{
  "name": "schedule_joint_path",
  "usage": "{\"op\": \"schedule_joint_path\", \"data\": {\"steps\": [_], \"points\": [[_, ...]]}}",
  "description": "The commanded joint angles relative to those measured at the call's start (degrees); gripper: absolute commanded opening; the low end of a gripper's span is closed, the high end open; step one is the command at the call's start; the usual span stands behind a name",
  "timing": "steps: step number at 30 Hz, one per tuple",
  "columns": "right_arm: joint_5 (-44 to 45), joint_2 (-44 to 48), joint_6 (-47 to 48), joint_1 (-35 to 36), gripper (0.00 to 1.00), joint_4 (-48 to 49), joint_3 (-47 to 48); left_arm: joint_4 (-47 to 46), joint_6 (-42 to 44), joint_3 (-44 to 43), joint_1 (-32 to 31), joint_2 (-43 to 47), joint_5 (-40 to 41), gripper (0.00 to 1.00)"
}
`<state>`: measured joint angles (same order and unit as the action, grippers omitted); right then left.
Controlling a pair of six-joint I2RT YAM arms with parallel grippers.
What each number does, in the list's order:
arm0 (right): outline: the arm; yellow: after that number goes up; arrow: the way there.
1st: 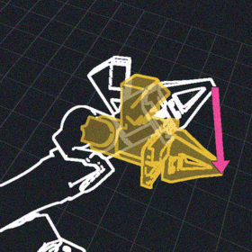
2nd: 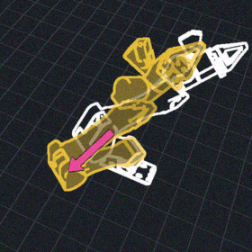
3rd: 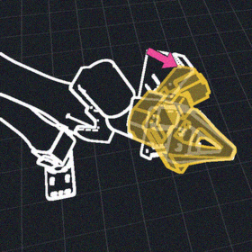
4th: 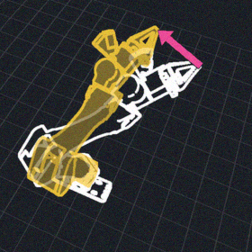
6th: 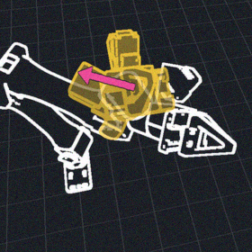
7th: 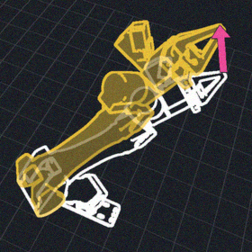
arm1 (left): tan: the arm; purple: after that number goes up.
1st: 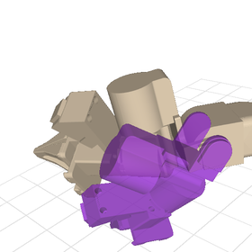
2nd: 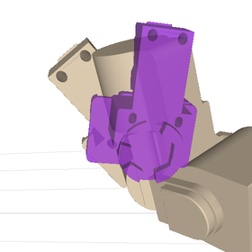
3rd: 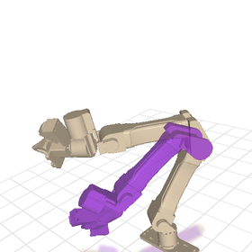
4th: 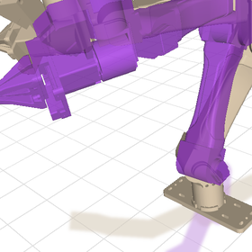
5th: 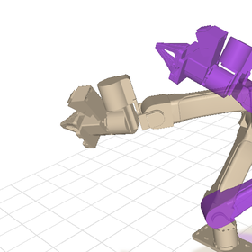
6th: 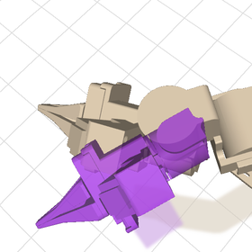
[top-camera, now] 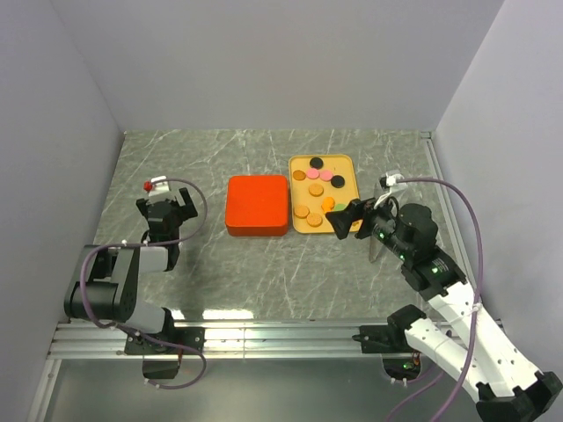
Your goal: Pack the cookies
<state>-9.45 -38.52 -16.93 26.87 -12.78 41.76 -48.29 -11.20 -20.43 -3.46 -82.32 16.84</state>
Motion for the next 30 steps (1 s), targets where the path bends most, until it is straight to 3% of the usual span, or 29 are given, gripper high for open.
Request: {"op": "schedule_joint_path", "data": {"steps": [1, 8, 11, 22, 30], "points": [[8.47, -1.81, -0.56, 0.29, 0.99, 3.46, -0.27, -5.61, 1.8, -2.42, 1.0, -0.92, -3.91, 0.99], [23.67, -3.4, -4.76, 0.29, 1.0, 10.39, -6.94, -23.05, 2.5, 6.27, 3.02, -2.13, -10.86, 0.99], [29.22, -4.01, -2.61, 0.2, 1.0, 12.6, -10.81, -20.95, 2.24, 5.83, 3.38, -1.87, -11.3, 0.99], [32.13, -7.79, 15.15, -5.68, 1.0, 34.99, -22.15, -20.61, 2.24, 6.01, 3.38, -1.35, -11.22, 0.99], [31.25, -19.99, 16.4, -12.36, 1.0, 52.73, -28.92, -20.53, 2.24, 5.92, 3.38, -1.26, -11.3, 0.99]]}}
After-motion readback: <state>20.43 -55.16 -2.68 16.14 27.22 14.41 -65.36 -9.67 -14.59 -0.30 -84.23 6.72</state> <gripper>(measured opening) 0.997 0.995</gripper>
